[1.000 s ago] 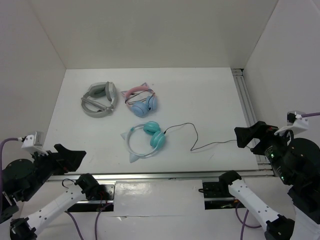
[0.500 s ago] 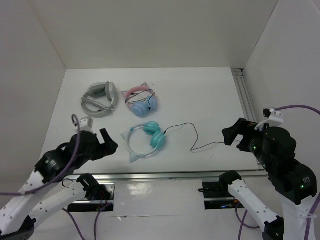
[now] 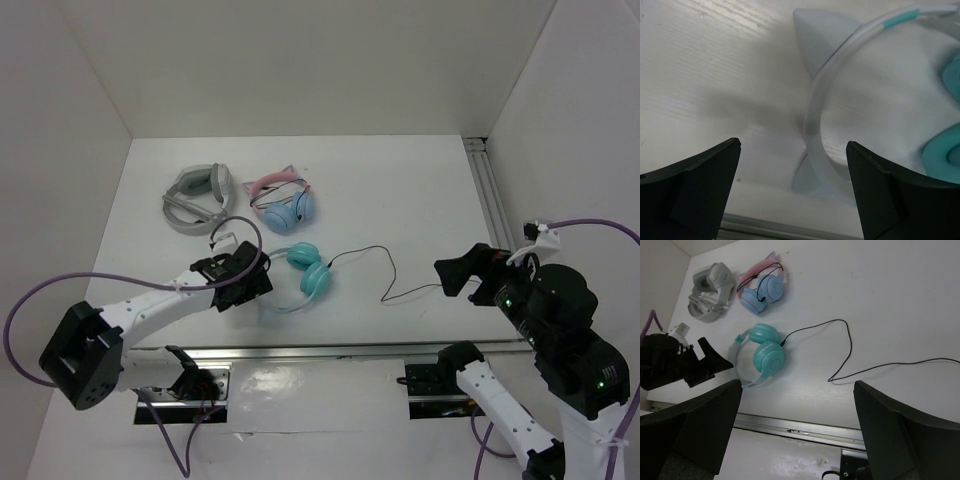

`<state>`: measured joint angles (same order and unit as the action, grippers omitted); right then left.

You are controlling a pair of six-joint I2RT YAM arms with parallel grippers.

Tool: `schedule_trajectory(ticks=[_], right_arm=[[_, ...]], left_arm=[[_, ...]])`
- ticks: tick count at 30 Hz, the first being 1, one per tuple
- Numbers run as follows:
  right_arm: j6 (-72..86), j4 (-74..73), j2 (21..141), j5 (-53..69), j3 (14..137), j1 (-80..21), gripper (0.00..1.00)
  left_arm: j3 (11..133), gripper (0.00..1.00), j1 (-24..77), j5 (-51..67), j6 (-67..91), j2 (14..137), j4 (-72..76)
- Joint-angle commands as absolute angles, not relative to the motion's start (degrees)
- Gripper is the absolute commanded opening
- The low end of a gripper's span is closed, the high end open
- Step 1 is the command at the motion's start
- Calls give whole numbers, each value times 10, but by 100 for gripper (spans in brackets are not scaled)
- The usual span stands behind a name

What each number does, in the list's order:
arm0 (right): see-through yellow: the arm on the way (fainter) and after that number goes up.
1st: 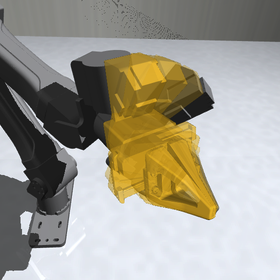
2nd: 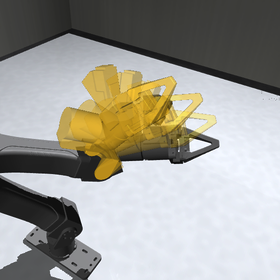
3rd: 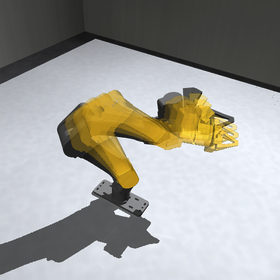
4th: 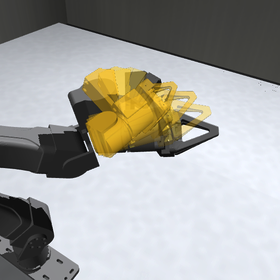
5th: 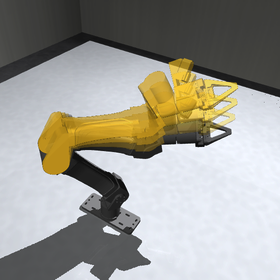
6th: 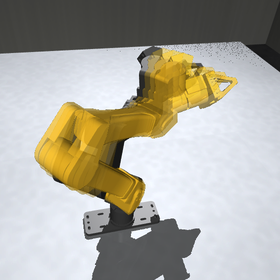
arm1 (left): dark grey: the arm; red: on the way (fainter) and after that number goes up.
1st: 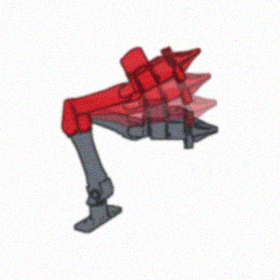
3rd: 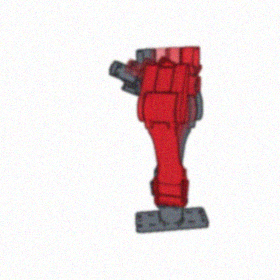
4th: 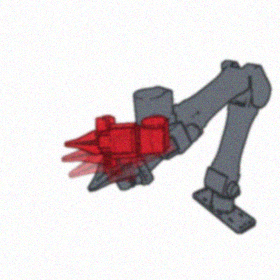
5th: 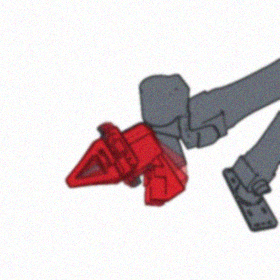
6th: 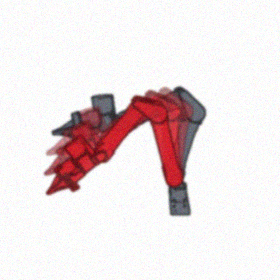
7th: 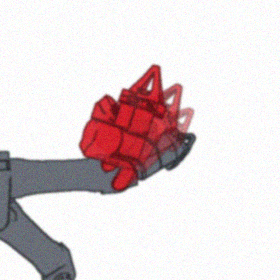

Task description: Wrap the headphones

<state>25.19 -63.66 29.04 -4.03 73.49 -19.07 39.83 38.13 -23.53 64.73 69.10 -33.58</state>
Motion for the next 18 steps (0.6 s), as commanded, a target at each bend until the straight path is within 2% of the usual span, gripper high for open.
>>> schedule_trajectory(ticks=[1, 5, 9, 10, 12, 13, 14, 16, 17, 18], right_arm=[[240, -606, 284, -30, 733, -186, 100], [240, -606, 272, -30, 728, -186, 100], [240, -600, 272, -18, 728, -186, 100], [240, -600, 266, -18, 728, -186, 100], [240, -600, 266, -18, 728, -186, 100], [240, -600, 266, -18, 728, -186, 100], [240, -600, 266, -18, 728, -186, 100], [240, -600, 266, -18, 733, -186, 100], [240, -600, 266, -18, 733, -186, 100], [240, -600, 266, -18, 733, -186, 100]], left_arm=[[392, 100, 365, -234, 664, 728, -280], [374, 98, 365, -234, 671, 759, -255], [362, 89, 358, -219, 664, 787, -232], [362, 84, 358, -219, 664, 794, -226], [362, 81, 358, -219, 659, 814, -226], [362, 76, 358, -213, 659, 820, -226], [362, 61, 358, -213, 659, 826, -226], [357, 45, 358, -207, 659, 833, -226], [357, 23, 358, -201, 666, 833, -235], [357, 13, 358, -201, 676, 833, -243]])
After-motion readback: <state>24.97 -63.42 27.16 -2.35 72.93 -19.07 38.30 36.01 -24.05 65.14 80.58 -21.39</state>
